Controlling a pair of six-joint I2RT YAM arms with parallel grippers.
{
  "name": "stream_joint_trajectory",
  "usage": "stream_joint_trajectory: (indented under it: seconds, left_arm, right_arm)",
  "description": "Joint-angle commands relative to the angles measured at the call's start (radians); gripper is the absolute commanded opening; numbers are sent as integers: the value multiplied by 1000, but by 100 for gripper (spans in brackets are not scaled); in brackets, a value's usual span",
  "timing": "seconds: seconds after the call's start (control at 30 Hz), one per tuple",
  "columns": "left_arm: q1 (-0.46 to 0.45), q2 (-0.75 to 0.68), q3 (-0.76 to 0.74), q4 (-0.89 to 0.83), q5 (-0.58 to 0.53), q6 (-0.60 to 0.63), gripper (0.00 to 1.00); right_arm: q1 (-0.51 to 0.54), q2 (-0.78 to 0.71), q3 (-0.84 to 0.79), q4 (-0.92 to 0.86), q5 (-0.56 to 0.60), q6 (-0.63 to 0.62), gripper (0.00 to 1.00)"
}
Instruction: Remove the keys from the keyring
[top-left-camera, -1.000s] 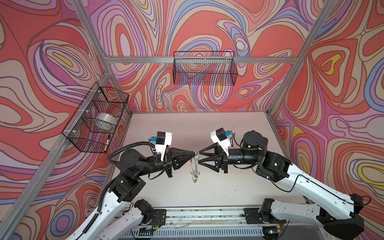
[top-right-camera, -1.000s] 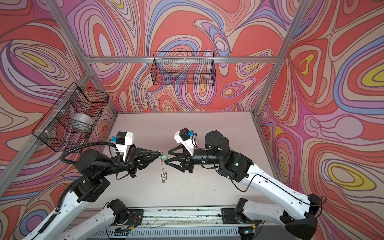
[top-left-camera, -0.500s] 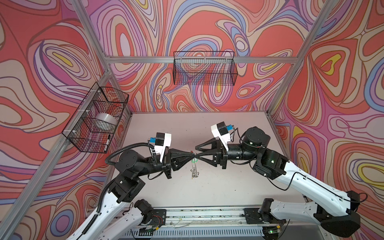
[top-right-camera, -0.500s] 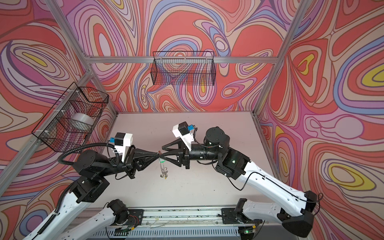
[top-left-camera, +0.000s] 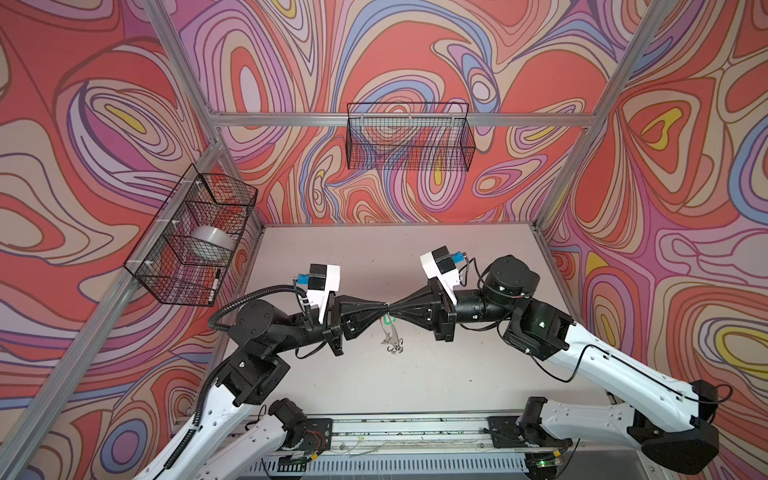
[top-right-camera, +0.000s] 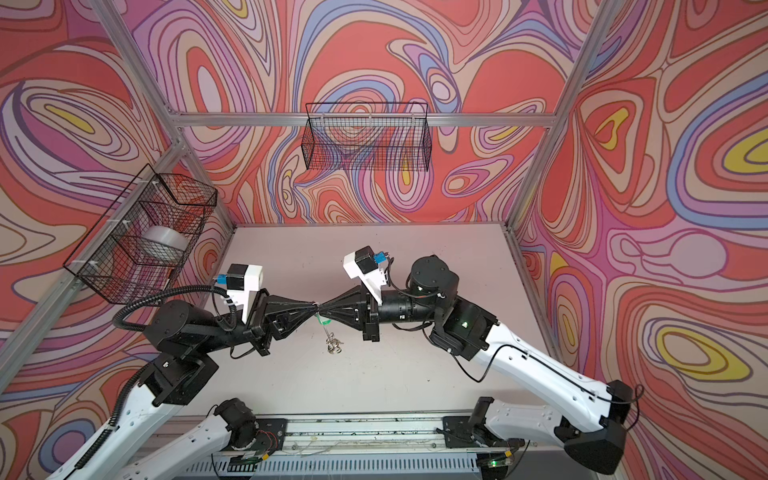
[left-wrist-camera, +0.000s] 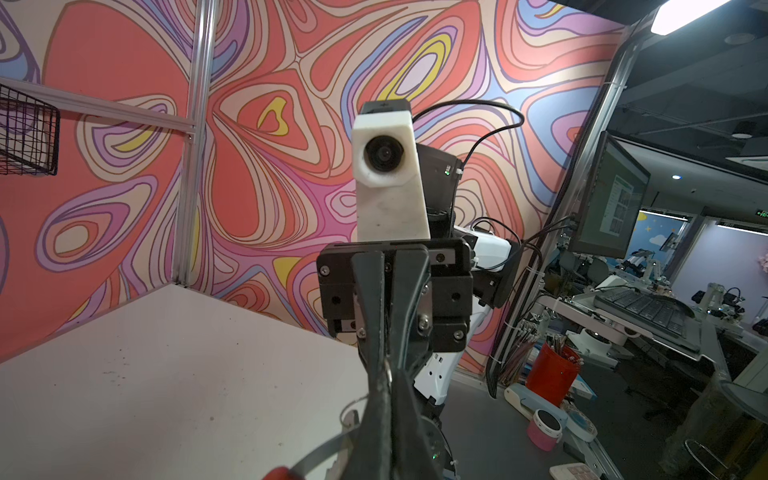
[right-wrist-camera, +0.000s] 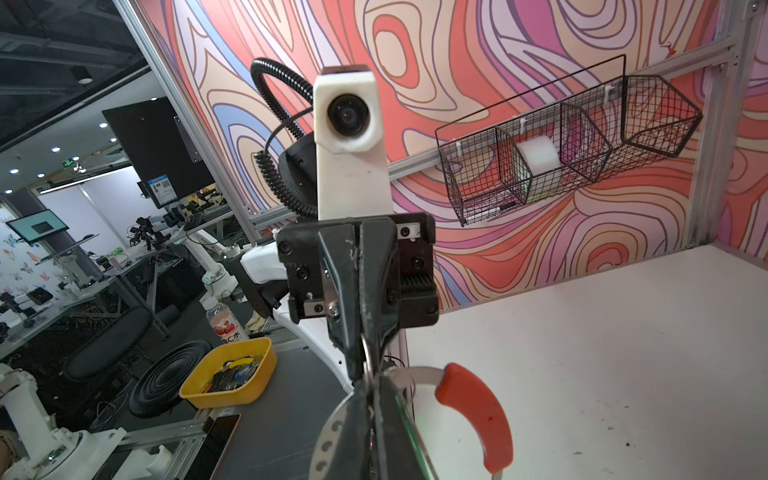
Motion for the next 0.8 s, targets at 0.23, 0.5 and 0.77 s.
stream_joint_trajectory:
  seconds: [0.23, 0.5, 0.77]
  left_arm:
    - [1, -11, 60, -158, -7, 47, 39]
    - [1, 47, 195, -508, 60, 155, 43]
    - [1, 103, 274, -625, 112, 195, 38]
  right_arm:
    - [1, -16, 96, -263, 58, -79, 0]
    - [1, 102, 357, -761, 99, -247, 0]
    - [1, 226, 562, -1001, 99, -340, 0]
